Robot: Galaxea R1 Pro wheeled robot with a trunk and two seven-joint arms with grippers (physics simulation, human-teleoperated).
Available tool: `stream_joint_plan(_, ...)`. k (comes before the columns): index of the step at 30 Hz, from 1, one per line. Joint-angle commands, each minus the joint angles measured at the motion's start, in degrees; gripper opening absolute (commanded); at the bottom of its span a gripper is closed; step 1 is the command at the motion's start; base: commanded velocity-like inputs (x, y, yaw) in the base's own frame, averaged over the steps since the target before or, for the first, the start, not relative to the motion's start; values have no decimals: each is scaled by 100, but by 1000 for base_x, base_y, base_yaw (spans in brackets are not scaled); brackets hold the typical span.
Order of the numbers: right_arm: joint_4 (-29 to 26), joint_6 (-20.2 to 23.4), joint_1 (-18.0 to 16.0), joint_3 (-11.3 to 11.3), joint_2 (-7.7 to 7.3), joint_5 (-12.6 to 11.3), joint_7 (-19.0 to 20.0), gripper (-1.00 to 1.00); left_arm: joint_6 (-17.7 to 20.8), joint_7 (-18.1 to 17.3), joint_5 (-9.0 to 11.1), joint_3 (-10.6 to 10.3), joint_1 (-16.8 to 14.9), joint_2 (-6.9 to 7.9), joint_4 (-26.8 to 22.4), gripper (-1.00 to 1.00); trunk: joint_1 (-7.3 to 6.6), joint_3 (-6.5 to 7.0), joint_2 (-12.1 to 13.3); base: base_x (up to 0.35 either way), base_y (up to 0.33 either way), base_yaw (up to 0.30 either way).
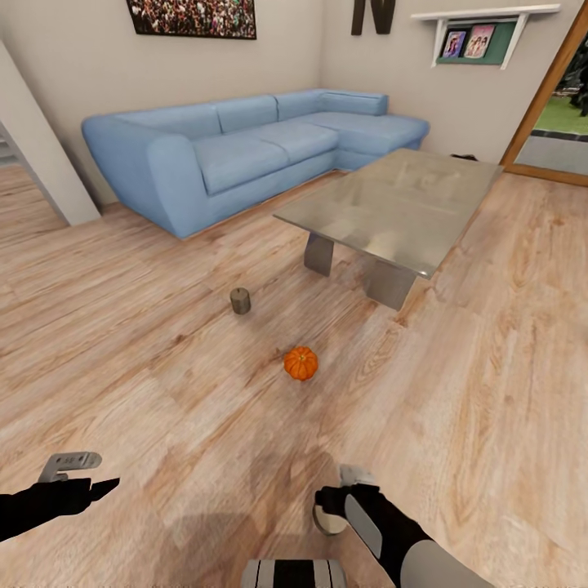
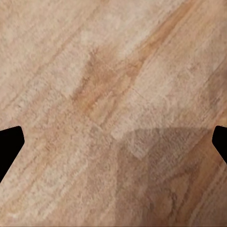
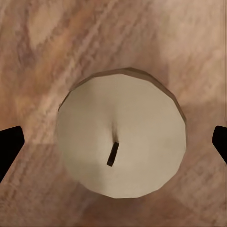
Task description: Place each of the two pumpkins and all three candles from the living room inside a cabinet in the living room (use any cabinet), then make sure every cabinet is closed, and position the cauldron so it is next to a table in the living room.
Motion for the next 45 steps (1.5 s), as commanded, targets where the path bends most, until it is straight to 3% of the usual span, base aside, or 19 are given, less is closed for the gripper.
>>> stream_joint_plan(1, -11, 17, -5, 46, -22, -60, -53, 100, 32, -42, -25, 8, -4, -1, -7, 100, 1, -27, -3, 0, 0, 0)
stream_joint_plan(13, -11, 22, -103, 48, -65, -49, -53, 100, 31, -42, -25, 8, -4, -1, -29, 100, 4, -49, -5, 0, 0, 0)
stream_joint_plan(17, -11, 32, -125, 48, -65, -44, -53, 100, 31, -42, -19, 8, -4, -1, -40, 100, 14, -138, -10, 0, 0, 0)
stream_joint_plan(26, -6, 57, -140, 56, -51, -43, -53, 100, 31, -44, -16, 8, -4, -1, -51, 100, 14, -138, -10, 0, 0, 0)
stream_joint_plan(33, -3, 60, -142, 57, -48, -42, -53, 100, 31, -42, -16, 8, -4, -1, -55, 100, 32, -293, -20, 0, 0, 0)
stream_joint_plan(45, -3, 60, -142, 57, -39, -38, -53, 100, 31, -50, -8, 16, -4, 7, -72, 100, 35, -315, -21, 0, 0, 0)
